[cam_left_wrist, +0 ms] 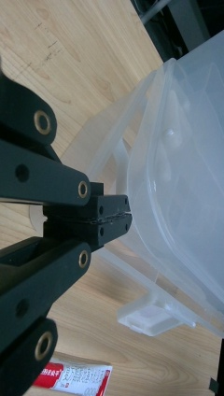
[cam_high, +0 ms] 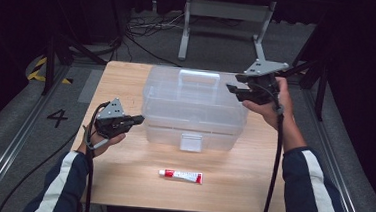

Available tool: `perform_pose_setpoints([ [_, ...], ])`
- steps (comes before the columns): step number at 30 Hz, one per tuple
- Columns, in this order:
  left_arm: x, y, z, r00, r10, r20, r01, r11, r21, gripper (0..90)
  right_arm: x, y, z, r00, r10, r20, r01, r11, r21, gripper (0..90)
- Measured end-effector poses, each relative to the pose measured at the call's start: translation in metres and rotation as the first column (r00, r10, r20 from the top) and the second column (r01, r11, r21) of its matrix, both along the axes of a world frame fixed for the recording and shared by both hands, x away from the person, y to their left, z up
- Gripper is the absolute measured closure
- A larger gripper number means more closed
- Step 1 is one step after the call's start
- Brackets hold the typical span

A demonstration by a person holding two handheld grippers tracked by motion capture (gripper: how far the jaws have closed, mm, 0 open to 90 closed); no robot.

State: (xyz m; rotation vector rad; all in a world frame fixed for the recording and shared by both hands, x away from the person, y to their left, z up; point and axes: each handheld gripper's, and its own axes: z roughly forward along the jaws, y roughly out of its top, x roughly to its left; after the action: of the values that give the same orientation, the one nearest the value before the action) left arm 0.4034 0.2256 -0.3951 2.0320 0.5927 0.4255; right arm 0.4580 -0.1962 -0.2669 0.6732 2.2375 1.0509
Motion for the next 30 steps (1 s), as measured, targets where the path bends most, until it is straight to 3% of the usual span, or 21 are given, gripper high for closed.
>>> perform_pose_setpoints([
  [5,0.001,0.000,0.003,1.0000,-0.002,0.004,0.002,0.9999,-0.010,90.0,-0.010,-0.028,-0.002,0.9994,-0.033,0.012,0.032,0.999,0.027,52.6],
  [15,0.003,0.001,0.009,0.9999,-0.002,0.015,0.002,0.9999,-0.017,89.9,-0.027,-0.077,-0.031,0.9955,-0.094,0.008,0.094,0.994,0.051,46.9],
  [18,0.004,0.001,0.011,0.9998,-0.001,0.021,0.001,0.9998,-0.019,89.9,-0.030,-0.084,-0.043,0.9947,-0.102,0.012,0.102,0.994,0.026,44.5],
  [22,0.005,0.001,0.012,0.9998,-0.001,0.019,0.002,0.9998,-0.018,89.9,-0.032,-0.089,-0.056,0.9956,-0.094,-0.001,0.094,0.995,0.034,43.2],
  [23,0.005,0.001,0.012,0.9998,0.001,0.022,0.000,0.9998,-0.018,89.9,-0.034,-0.089,-0.066,0.9971,-0.076,-0.008,0.076,0.997,0.028,43.1],
  [30,0.009,-0.001,0.016,0.9995,0.007,0.030,-0.007,0.9999,-0.016,89.9,-0.039,-0.084,-0.083,0.9989,-0.043,-0.020,0.043,0.999,-0.007,42.5],
])
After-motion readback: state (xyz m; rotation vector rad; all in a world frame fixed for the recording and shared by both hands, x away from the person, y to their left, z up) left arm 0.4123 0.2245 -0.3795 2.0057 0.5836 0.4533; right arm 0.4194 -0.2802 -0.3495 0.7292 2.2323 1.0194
